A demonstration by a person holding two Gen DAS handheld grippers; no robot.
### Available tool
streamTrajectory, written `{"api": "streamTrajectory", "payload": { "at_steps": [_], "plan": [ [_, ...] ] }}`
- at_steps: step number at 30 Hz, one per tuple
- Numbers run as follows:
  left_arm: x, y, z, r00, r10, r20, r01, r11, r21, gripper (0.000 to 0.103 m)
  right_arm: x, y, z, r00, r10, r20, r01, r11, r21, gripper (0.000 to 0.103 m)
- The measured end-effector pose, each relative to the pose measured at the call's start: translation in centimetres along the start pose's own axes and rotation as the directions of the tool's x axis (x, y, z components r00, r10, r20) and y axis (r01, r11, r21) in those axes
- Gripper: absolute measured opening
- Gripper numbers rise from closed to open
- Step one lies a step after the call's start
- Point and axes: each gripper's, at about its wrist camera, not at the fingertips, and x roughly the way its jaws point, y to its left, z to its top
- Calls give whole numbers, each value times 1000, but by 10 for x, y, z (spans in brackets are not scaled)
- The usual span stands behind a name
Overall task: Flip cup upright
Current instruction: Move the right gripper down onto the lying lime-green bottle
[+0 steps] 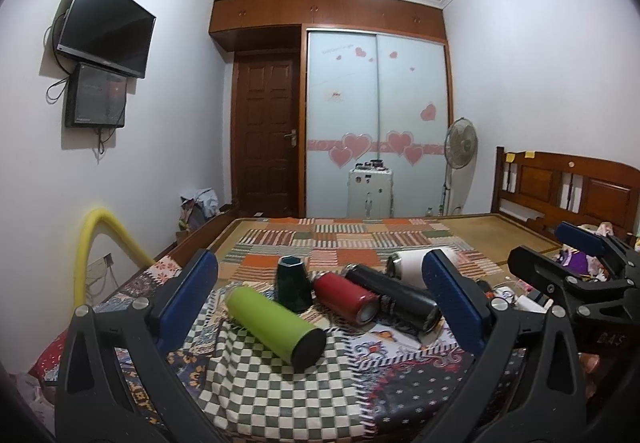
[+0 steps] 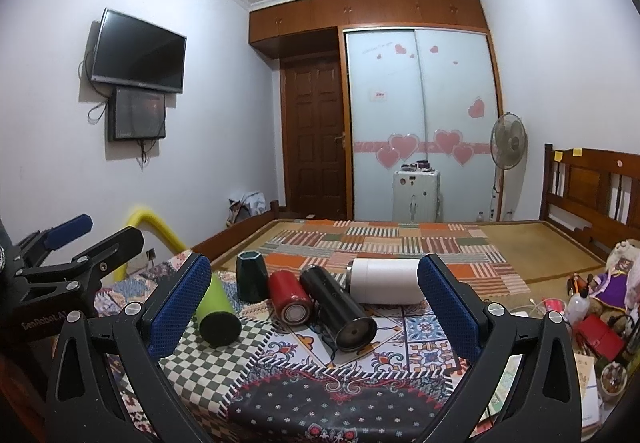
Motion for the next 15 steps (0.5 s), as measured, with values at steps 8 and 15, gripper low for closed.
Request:
{"api": "streamTrajectory", "payload": {
  "at_steps": [8,15],
  "plan": [
    [17,44,-17,994,96,-51,-97,995,-11,103,64,24,0,984,89,-155,-105,990,-99,103],
    [31,83,-30,982,166,-93,-170,985,-35,103,135,71,-8,925,182,-333,-266,937,-228,103]
  ]
}}
